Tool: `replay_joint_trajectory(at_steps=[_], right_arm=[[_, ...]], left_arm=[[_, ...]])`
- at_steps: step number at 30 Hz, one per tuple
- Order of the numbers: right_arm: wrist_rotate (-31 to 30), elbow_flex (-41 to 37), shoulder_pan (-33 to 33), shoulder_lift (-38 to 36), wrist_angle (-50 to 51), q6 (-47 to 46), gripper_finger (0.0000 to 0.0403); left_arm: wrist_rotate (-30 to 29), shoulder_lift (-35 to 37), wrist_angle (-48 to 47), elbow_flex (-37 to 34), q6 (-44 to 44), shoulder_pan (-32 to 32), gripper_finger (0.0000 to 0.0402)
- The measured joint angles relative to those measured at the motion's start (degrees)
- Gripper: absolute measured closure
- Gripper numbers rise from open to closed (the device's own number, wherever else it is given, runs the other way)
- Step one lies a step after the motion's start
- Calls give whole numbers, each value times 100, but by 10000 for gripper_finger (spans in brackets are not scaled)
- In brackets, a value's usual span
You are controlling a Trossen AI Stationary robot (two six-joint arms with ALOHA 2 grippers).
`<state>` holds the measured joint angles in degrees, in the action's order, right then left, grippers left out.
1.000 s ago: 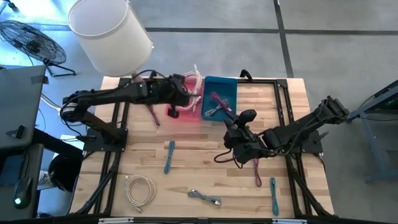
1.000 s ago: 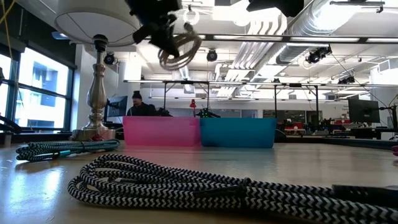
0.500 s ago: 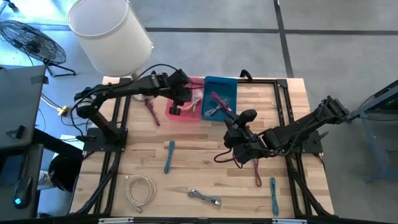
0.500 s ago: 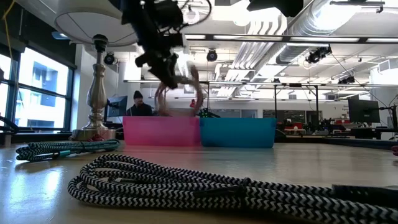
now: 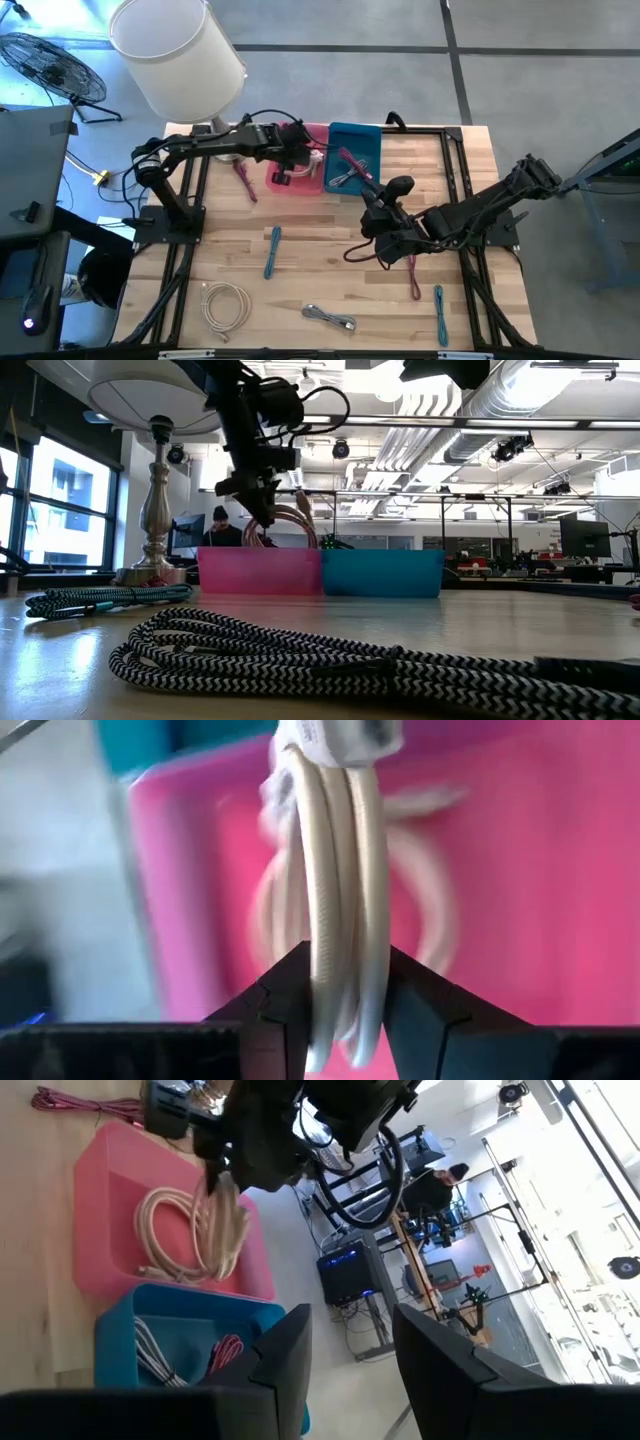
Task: Pick & Place USB Port
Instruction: Put the right light brown hdmi cable into the pink bin, then put the bottom pink charger cable into the blue bin
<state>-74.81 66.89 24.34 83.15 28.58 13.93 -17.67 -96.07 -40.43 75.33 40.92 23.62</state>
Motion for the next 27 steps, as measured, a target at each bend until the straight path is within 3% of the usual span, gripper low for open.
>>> replay_joint_trajectory(at_steps=[2, 4, 6, 11, 14, 23, 27], right_arm=[[0, 0, 0, 0, 6, -4, 270], [2, 0, 0, 0, 7, -23, 270], [2, 0, 0, 0, 15, -31, 270], [39, 0, 0, 0, 159, -207, 270], [42, 0, 0, 0, 271, -337, 270], [102, 0, 7, 0, 309, -367, 270], [144, 0, 7, 2, 351, -363, 270]], left_arm=[[-644, 0, 3, 0, 24, 2, 299], [-924, 0, -4, 0, 22, 7, 299], [-754, 0, -4, 0, -47, 8, 299], [638, 0, -154, 0, -252, 0, 299], [1110, 0, -179, 0, -311, 0, 299], [964, 0, -243, 1, -522, 0, 298], [817, -2, -848, 220, -387, 0, 298]])
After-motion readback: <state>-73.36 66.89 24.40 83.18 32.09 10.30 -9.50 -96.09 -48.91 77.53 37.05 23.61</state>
